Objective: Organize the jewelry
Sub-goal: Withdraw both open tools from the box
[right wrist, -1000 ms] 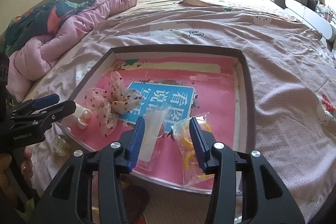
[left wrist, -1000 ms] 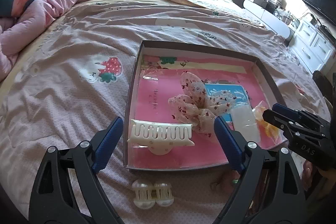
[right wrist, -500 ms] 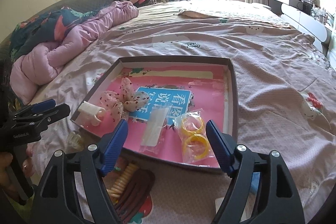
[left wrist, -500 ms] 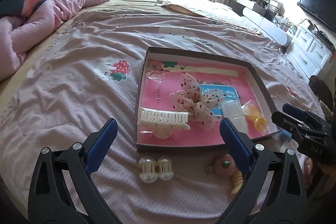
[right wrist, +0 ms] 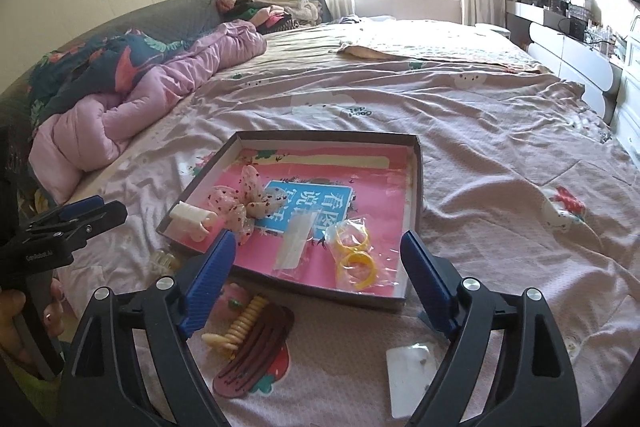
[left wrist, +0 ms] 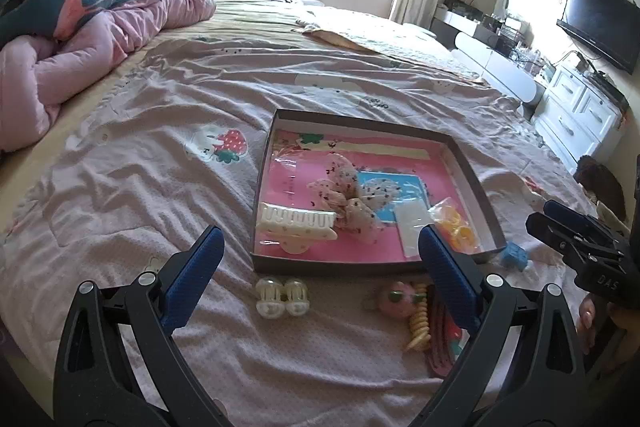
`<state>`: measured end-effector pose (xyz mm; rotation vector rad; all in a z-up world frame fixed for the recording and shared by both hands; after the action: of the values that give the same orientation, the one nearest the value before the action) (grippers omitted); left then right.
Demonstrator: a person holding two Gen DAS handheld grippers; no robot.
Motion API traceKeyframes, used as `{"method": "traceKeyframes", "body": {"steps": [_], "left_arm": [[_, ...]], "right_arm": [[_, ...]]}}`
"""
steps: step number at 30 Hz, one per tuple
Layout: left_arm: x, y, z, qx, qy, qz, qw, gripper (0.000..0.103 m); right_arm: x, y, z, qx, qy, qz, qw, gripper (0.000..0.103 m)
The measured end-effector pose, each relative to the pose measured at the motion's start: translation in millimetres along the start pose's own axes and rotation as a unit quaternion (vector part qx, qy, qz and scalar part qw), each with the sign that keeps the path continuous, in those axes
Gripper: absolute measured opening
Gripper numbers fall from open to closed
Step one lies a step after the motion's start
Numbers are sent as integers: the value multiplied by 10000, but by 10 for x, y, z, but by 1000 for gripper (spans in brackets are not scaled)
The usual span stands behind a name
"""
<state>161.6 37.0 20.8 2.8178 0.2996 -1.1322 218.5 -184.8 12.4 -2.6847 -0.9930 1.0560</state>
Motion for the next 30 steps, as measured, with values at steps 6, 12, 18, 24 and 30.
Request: {"method": "traceKeyframes", "body": {"steps": [6, 12, 18, 24, 30], "left_arm": [[-126, 70, 108, 33, 21, 17, 10000, 89], [-203, 156, 210, 104, 2, -39, 9999, 89], [-280, 234, 312, 133, 4, -69, 9999, 89], [-358, 306, 393, 103, 57, -64, 9999, 89], [-436, 387, 475, 134, 140, -27, 9998, 89]], "right_arm": [[-193, 26, 54, -2, 66, 8, 10000, 82], [-359, 54, 129, -46, 102, 19, 9999, 82], [-491, 102, 202, -57, 113, 46, 9999, 82], [-677, 187, 305, -102, 129, 136, 9998, 82], [-814, 262, 377, -90, 134, 194, 9997, 82]]}}
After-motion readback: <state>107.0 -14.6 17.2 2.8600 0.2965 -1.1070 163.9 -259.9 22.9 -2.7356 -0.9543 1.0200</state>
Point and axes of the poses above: each gripper's, at about its wrist camera, not at the fingertips, and x roughly the way its jaws point, y to its right, z to its underside, the point moved 3 cm from there along x, roughly the way its jaws point, and after that the axes turned 13 degrees about -z, right-handed, at the moved point
